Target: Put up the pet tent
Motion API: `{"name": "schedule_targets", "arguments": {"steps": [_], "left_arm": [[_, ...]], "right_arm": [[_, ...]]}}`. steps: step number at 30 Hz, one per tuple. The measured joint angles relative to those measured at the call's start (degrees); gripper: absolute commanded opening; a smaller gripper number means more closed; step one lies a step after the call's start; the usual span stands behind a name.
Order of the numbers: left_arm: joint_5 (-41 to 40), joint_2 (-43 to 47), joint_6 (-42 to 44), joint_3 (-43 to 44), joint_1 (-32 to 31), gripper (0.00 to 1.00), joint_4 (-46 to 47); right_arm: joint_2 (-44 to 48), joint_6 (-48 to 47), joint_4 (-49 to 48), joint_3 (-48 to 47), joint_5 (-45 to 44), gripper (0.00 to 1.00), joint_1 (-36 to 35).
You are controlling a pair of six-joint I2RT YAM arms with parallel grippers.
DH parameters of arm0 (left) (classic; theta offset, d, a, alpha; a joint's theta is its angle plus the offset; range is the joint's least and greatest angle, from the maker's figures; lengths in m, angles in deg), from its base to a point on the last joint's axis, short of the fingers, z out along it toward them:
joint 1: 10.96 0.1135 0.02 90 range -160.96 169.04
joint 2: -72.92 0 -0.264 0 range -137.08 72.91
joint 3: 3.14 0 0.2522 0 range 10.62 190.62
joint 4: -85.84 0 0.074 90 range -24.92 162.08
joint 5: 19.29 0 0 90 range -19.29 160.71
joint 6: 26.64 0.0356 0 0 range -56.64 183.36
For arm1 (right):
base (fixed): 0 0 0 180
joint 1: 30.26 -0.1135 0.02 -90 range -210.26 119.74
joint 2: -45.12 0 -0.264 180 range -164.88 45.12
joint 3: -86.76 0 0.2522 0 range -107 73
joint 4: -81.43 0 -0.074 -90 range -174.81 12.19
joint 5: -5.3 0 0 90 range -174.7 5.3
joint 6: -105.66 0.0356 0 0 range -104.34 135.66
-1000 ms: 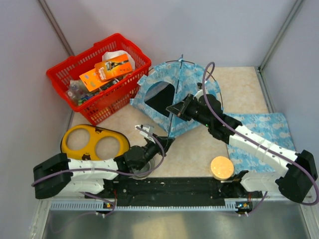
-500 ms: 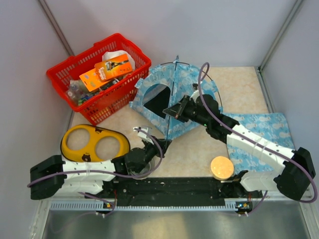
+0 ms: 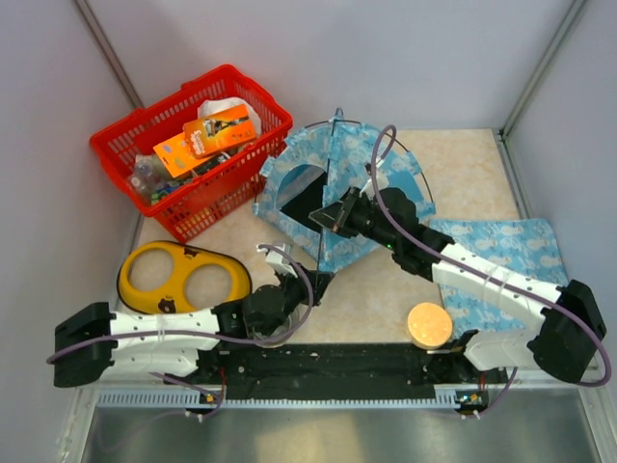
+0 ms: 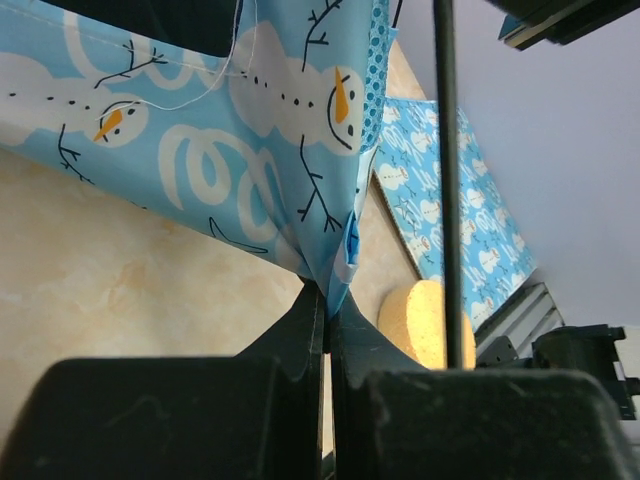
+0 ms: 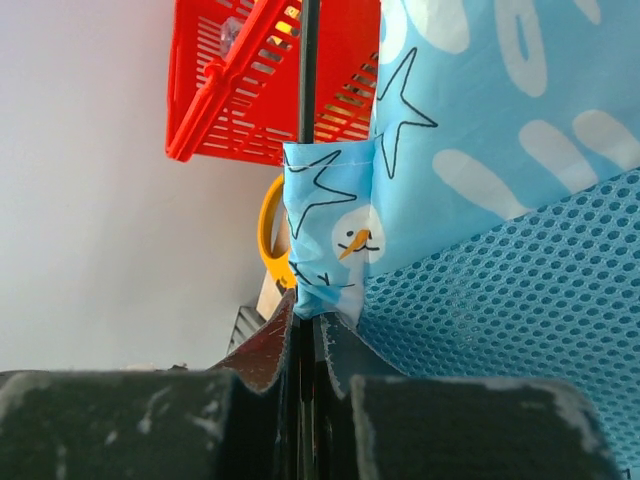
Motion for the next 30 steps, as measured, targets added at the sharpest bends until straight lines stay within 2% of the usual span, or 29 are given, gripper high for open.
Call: {"name": "schedule_targets", "arguments": {"steps": [17,18,25,30], "left_arm": [[-2.51,3.93,-10.82,1.14,-0.33,0.0,-11.06],[-2.93,4.17,-11.5,1.14,-0.39,0.0,-12.09],[-4.2,6.23,-14.23,1.05,-0.61,0.0,-16.79],[-4.83,6.14,-15.76,-0.17,-0.44,0.0,-17.07]], "right_arm": [[-1.51,-4.09,-11.39,5.31,-7.52,0.0,-4.35],[-1.64,-5.53,-12.24,5.6,-8.11,0.01,-4.98],[-1.36,-12.74,-13.94,7.91,-8.07,0.34,-6.16],[0.44,-14.05,-11.43,11.15,-5.22,0.39,-6.19]]}}
